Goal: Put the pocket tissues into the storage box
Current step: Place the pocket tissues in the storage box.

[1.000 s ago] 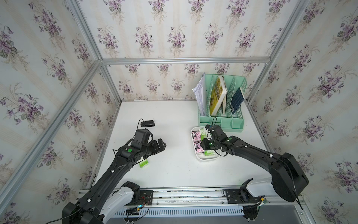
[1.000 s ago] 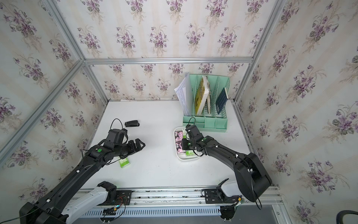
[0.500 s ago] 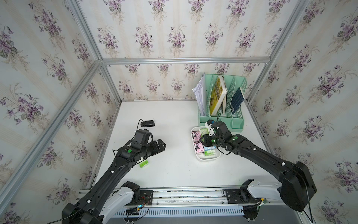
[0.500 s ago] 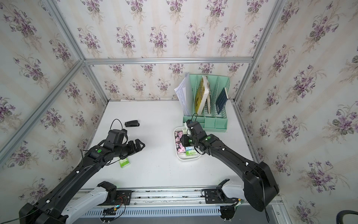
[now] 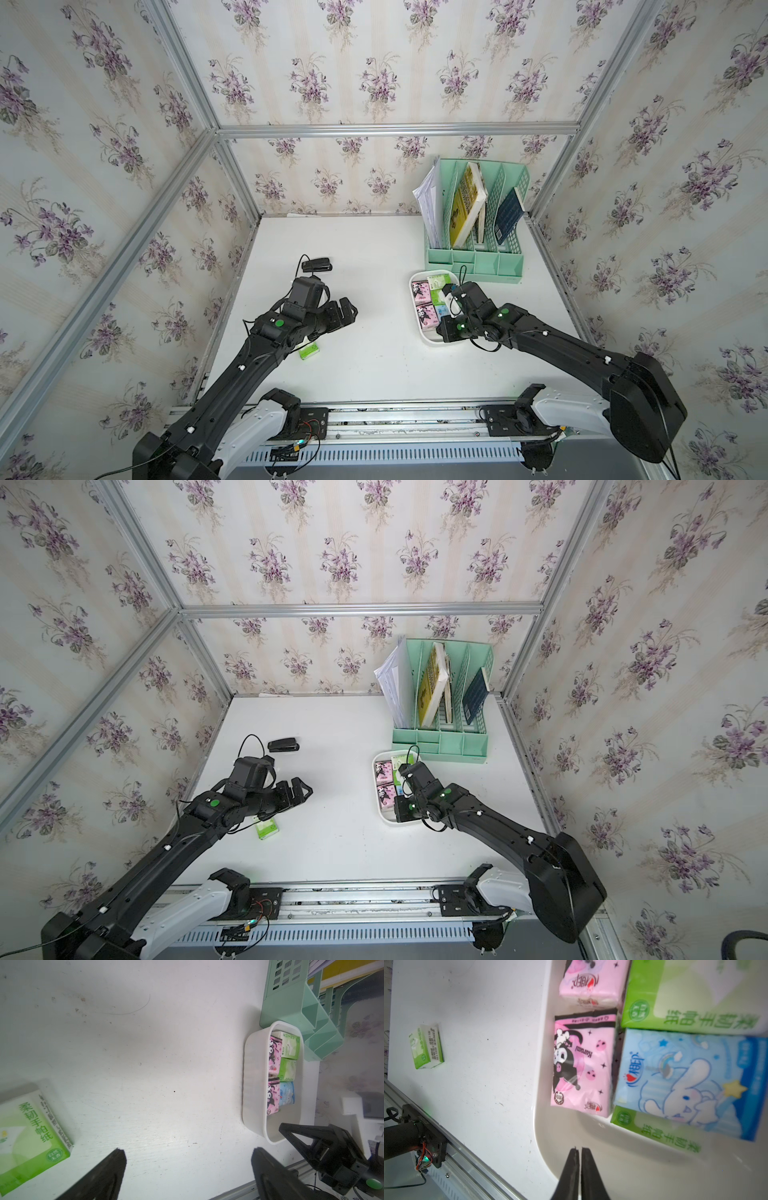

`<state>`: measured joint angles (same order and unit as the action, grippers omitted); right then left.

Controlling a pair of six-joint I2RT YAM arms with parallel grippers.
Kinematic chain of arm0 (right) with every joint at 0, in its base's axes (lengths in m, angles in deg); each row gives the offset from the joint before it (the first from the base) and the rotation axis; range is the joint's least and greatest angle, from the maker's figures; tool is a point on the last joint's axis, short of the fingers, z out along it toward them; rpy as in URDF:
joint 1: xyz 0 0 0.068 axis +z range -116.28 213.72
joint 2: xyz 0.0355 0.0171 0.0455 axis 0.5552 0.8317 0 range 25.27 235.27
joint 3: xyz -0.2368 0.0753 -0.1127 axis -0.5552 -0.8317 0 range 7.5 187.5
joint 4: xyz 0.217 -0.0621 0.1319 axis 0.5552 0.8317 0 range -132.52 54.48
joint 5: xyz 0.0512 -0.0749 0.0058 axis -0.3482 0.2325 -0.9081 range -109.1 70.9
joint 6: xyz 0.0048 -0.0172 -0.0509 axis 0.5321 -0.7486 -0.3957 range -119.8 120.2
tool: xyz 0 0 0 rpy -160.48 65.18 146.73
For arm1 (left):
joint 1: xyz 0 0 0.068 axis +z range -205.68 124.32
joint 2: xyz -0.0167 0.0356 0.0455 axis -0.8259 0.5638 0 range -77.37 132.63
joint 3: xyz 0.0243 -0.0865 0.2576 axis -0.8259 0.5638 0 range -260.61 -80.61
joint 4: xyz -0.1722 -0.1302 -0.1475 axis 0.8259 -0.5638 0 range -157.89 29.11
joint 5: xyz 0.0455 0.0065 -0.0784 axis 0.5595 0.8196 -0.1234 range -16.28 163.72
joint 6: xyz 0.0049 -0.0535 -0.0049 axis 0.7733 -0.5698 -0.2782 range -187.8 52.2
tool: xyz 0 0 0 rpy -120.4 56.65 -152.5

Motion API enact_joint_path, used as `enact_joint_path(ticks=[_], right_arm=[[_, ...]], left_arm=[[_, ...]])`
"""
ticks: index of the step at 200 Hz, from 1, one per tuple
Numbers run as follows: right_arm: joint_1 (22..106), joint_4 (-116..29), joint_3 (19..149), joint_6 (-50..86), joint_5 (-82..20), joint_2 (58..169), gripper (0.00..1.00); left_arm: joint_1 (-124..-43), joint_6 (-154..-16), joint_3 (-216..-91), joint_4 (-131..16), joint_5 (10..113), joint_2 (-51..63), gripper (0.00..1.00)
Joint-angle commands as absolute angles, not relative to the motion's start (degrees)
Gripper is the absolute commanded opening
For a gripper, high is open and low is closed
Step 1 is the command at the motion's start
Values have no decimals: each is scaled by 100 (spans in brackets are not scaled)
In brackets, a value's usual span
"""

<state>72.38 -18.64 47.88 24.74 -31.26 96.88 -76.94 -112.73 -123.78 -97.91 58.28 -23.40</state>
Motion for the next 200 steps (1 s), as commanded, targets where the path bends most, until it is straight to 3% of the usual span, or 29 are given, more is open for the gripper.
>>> enact_joint_path(ticks=[1,105,167,200], right_arm=[[7269,-2113,4848,2590,-3126,9865,10],[7296,-2442,5195,2599,-2957,10549,11],[7362,-2364,5247,2574,-2965,10067,12],[8186,-2284,5614,2168,-2686,9897,20]], left_arm=[[-7695,-11254,-12398,-9808,5910,-2365,99],[-7696,-11221,-12429,-9876,5939,-2393,99],[-7695,-11227,-12451,-9871,5948,-2377,99],[-7695,-11317,-12523,-10073,6247,-2474,99]])
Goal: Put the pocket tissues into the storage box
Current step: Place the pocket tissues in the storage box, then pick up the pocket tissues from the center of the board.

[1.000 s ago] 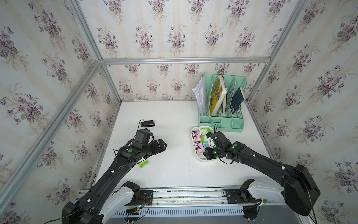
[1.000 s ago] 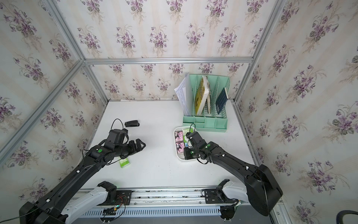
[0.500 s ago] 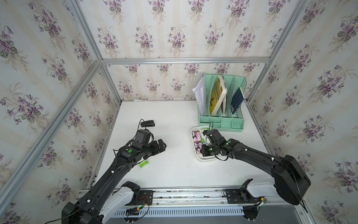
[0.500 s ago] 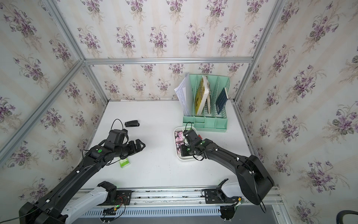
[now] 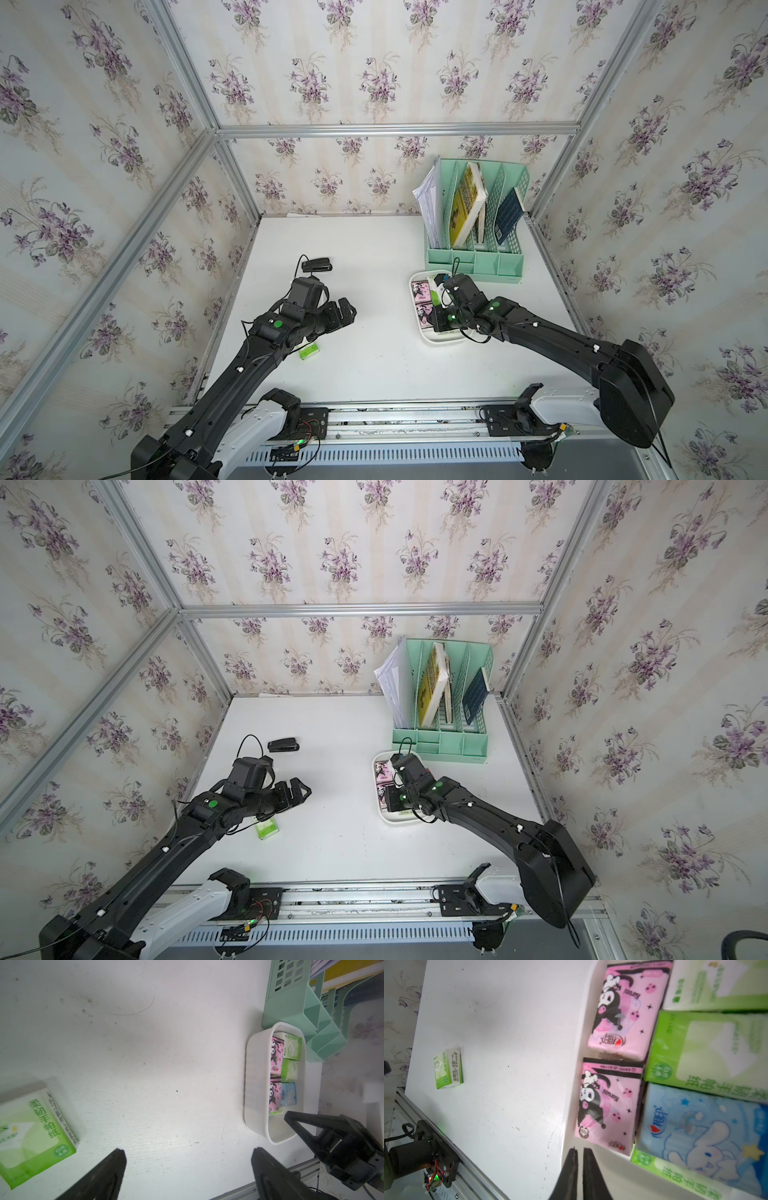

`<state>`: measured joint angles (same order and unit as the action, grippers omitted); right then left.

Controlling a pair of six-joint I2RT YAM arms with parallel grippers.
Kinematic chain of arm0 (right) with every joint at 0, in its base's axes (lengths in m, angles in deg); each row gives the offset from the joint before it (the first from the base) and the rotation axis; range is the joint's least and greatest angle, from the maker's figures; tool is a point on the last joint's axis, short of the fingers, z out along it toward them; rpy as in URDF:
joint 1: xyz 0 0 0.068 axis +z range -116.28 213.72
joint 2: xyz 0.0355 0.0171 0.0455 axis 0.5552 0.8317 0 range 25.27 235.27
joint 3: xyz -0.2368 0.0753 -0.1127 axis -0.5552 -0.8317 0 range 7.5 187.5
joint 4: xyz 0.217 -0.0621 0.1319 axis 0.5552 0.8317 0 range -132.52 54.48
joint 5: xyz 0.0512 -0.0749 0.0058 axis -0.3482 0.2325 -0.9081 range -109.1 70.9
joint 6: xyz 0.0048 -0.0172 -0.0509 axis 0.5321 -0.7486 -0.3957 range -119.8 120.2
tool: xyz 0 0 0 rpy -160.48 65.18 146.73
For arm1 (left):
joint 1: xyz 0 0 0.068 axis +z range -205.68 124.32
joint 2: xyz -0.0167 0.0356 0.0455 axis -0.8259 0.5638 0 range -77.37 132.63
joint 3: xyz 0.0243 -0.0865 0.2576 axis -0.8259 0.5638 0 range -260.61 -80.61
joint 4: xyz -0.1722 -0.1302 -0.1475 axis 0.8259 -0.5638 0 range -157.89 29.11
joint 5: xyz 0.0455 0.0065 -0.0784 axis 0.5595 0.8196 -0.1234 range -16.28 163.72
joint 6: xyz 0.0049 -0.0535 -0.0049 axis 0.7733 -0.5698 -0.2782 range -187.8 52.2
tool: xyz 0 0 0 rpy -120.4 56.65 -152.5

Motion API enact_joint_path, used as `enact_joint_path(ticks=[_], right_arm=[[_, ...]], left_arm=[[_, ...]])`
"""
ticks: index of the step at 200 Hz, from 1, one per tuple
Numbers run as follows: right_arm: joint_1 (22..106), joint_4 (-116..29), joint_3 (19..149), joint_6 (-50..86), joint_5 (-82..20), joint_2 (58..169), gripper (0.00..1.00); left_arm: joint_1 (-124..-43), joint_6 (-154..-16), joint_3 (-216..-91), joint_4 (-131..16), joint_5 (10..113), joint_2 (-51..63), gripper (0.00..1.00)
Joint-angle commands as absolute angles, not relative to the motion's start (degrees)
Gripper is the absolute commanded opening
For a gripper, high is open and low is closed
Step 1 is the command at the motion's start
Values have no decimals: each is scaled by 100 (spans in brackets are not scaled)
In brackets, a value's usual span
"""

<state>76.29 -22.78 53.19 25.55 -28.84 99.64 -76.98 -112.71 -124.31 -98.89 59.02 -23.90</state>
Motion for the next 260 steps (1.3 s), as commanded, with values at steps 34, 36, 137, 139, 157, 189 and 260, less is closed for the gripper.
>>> enact_joint_path(ticks=[34,36,137,139,157,189,260], right_arm=[[8927,-2827,6279,2095,-3026,10728,42],[8962,-2876,6331,2103,-3044,10798,44],[9971,-3338,9891,2349,-3639,14619,62],[9983,-3314,9963,2345,-3641,14671,62],[10067,-3153,10384,2319,-3677,15102,63],[10105,-3079,10680,2367,-3617,15547,64],[10131,-3105,11112,2464,-3745,16116,64]], left_arm=[[-7266,-11239,-12535,-10470,6843,-2874,99],[-7188,-11213,-12534,-10487,6798,-2894,99],[-3560,-9915,-13116,-11244,5392,-3126,99],[-3521,-9891,-13115,-11252,5370,-3130,99],[-3263,-9788,-13022,-11305,5166,-3193,99],[-2958,-9708,-12879,-11354,5003,-3330,99],[-2677,-9516,-12817,-11422,4749,-3413,99]])
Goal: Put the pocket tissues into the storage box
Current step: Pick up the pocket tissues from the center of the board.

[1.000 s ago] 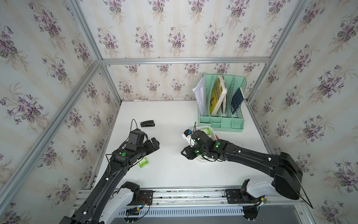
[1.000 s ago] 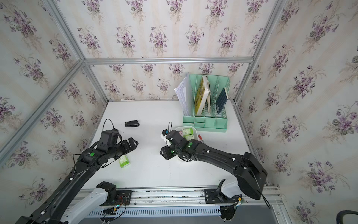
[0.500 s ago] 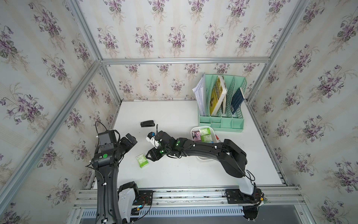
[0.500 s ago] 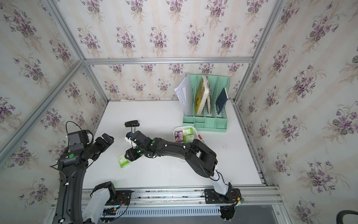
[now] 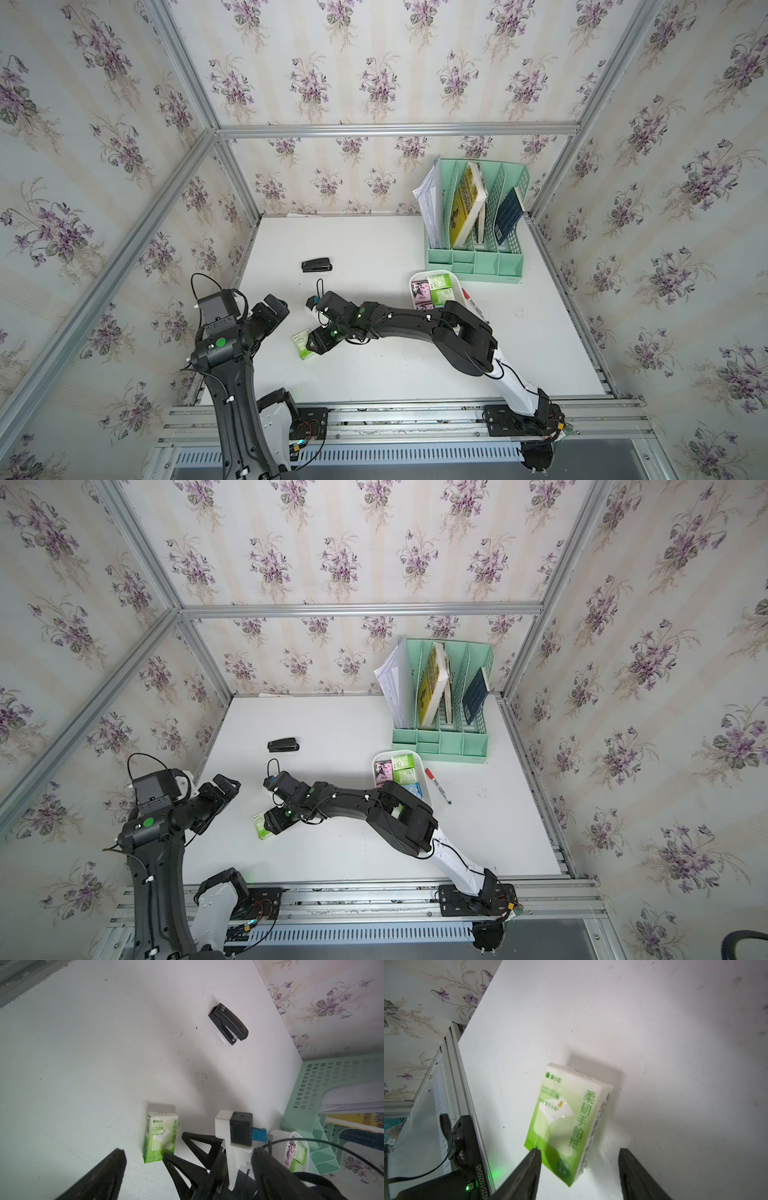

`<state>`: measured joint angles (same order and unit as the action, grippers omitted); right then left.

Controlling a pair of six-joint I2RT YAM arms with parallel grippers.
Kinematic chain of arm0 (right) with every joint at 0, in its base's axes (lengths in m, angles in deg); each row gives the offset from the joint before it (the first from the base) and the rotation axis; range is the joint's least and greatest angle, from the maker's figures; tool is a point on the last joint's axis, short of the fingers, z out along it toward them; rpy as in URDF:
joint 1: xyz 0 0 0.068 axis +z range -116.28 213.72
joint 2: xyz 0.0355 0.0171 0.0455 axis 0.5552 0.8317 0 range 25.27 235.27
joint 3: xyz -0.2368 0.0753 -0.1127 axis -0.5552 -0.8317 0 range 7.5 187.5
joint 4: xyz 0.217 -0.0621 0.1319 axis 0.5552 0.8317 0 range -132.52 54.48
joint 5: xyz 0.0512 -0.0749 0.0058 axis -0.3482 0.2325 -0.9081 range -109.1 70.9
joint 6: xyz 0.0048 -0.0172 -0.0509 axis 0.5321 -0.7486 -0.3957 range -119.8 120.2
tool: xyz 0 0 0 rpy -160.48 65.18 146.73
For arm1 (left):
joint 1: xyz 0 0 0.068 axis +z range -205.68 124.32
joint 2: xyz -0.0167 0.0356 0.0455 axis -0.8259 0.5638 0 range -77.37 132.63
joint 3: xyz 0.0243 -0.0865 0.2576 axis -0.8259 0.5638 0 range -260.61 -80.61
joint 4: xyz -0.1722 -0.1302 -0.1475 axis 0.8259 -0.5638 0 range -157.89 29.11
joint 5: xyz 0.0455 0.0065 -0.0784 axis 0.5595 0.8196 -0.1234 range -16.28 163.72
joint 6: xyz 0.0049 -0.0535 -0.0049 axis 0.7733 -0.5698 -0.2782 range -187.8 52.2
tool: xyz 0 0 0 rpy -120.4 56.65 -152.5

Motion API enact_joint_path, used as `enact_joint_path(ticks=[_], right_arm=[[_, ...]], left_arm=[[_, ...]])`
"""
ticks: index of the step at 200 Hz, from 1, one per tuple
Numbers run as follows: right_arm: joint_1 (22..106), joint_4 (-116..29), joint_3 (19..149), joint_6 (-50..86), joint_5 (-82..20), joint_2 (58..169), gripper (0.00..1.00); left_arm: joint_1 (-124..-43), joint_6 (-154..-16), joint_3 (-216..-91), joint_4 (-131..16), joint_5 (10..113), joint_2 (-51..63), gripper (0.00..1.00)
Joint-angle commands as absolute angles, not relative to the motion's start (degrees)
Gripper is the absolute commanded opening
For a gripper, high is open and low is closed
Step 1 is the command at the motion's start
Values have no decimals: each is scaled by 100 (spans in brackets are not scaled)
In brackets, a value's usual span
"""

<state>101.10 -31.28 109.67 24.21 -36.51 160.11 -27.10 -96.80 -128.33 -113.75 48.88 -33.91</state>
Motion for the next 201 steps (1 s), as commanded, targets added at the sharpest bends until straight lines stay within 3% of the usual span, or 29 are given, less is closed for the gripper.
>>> enact_joint_path(ticks=[1,38,56,69,100,117,154,201], right_arm=[[10131,-3103,11117,2464,-3750,16124,64],[10183,-2932,11409,2380,-3867,16392,61],[10219,-2813,11534,2359,-3839,16504,54],[10228,-2706,11600,2375,-3778,16586,44],[10232,-2523,11574,2346,-3592,16579,10],[10219,-2568,11376,2333,-3406,16354,0],[10082,-3049,10366,2132,-3237,15196,0],[9412,-3149,8145,1660,-3145,13086,0]], left_arm=[[-2681,-9519,-12816,-11428,4746,-3418,99],[-2654,-9462,-12744,-11451,4632,-3509,99],[-2655,-9444,-12721,-11492,4645,-3569,99],[-2654,-9426,-12703,-11516,4645,-3599,99],[-2652,-9439,-12700,-11503,4619,-3595,99],[-2649,-9444,-12714,-11517,4512,-3539,99],[-2660,-9208,-12778,-11562,4001,-3351,99],[-2811,-9292,-12716,-11457,3511,-3444,99]])
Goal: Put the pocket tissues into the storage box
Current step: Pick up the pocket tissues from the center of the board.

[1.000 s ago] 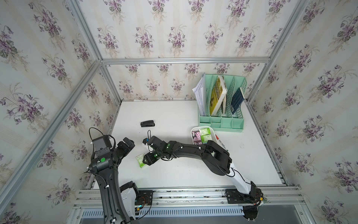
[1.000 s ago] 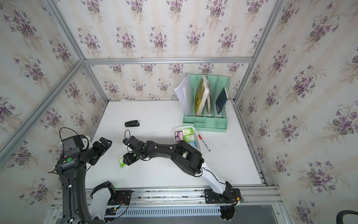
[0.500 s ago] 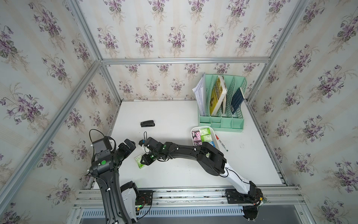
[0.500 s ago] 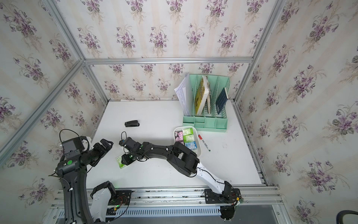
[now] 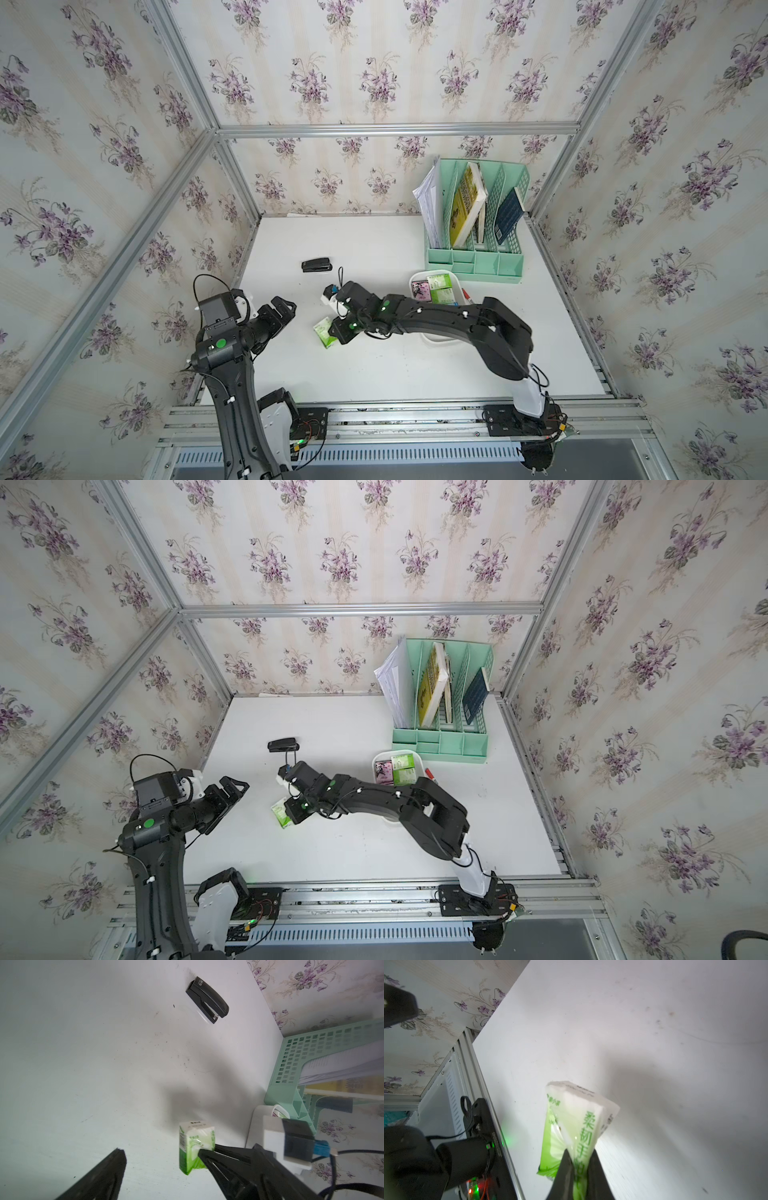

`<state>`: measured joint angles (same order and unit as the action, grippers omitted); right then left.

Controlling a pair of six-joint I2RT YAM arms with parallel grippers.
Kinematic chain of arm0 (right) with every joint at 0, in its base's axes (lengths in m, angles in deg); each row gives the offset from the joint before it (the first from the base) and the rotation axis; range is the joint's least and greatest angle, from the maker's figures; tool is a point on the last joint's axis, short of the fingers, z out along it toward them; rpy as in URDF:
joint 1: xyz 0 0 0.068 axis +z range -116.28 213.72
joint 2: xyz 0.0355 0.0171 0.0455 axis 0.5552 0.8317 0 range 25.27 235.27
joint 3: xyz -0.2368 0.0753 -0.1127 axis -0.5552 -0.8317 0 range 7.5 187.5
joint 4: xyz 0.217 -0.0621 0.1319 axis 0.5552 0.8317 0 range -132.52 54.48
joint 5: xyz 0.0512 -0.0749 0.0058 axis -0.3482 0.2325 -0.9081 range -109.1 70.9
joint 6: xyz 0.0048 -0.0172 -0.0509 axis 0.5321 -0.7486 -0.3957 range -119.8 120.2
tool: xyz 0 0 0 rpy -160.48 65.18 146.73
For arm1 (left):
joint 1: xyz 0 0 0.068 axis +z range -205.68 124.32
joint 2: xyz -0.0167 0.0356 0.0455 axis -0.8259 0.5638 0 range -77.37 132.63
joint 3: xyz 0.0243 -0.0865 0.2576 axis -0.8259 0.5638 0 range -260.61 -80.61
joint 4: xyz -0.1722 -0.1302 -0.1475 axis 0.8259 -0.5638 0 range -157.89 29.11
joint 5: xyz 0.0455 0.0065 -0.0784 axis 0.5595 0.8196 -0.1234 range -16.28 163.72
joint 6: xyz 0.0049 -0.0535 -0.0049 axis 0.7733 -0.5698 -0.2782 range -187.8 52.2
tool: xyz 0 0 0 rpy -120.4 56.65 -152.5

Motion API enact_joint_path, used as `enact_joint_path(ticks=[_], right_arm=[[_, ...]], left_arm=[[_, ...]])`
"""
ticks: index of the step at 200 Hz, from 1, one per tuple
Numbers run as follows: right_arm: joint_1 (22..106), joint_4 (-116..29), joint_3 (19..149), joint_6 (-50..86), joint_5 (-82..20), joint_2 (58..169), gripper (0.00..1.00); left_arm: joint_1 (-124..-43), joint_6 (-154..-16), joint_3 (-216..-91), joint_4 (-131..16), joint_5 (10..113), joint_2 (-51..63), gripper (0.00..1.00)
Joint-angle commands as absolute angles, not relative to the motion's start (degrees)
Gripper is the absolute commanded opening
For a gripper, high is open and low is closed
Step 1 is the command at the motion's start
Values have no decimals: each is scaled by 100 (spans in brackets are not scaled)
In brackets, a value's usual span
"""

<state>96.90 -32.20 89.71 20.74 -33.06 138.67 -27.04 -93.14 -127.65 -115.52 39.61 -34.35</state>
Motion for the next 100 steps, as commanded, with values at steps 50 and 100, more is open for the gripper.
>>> enact_joint_path(ticks=[50,100], right_arm=[[8621,-2213,6813,823,-2583,10913,0],[7242,-1409,6239,210,-2723,9821,0]], left_arm=[[-3617,-9838,-12465,-11005,3734,-3563,99],[-5802,-10445,-12628,-10530,5039,-2970,99]])
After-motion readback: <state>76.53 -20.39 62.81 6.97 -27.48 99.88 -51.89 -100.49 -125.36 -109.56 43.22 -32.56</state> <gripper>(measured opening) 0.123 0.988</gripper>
